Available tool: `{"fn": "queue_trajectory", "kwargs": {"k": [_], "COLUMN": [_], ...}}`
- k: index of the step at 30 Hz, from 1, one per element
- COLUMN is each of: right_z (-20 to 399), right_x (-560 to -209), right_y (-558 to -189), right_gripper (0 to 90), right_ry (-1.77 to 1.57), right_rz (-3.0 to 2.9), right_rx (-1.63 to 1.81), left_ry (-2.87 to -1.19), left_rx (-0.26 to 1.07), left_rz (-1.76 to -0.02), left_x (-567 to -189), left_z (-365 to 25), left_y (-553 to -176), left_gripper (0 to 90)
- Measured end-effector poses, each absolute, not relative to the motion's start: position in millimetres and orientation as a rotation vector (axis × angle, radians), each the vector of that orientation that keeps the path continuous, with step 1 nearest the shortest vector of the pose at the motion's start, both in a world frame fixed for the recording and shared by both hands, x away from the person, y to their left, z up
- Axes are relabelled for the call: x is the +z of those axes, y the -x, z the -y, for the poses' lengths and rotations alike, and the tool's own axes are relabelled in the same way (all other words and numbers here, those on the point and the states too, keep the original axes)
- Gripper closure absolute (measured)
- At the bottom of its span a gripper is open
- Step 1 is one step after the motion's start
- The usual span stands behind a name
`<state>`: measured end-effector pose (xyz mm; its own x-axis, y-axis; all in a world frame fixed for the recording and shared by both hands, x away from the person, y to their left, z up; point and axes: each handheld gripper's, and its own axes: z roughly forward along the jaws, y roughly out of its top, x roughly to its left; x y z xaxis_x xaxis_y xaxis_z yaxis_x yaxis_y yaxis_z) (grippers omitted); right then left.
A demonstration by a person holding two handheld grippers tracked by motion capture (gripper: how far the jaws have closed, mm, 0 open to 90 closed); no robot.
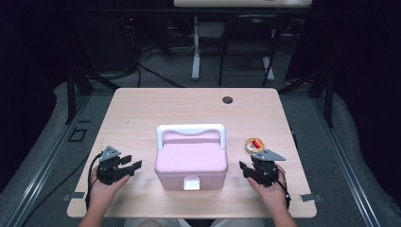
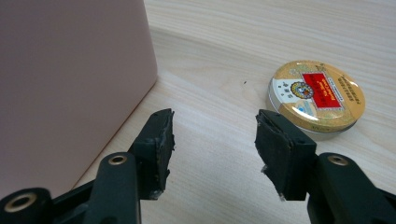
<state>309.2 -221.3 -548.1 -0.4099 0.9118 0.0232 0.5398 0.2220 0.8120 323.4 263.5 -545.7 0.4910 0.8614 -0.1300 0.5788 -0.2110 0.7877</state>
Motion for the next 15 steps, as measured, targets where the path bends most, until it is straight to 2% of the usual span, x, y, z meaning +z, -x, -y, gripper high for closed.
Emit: {"fn": "queue_trajectory", "kwargs": {"k": [15], "right_z": [217.3], "right_x": [-542.7], "right_y": [-306.5], "right_gripper": [45.5], "right_ry": [-1.355], "right_rz": [-2.077], "right_rx": [1.113], "left_ry": [-1.93], "left_rx": [0.386], "left_rz": [-1.184], "left_x": [-535.2], "left_z": [-252.4], "left_y": [-322.8], "left_gripper": [49.6]}}
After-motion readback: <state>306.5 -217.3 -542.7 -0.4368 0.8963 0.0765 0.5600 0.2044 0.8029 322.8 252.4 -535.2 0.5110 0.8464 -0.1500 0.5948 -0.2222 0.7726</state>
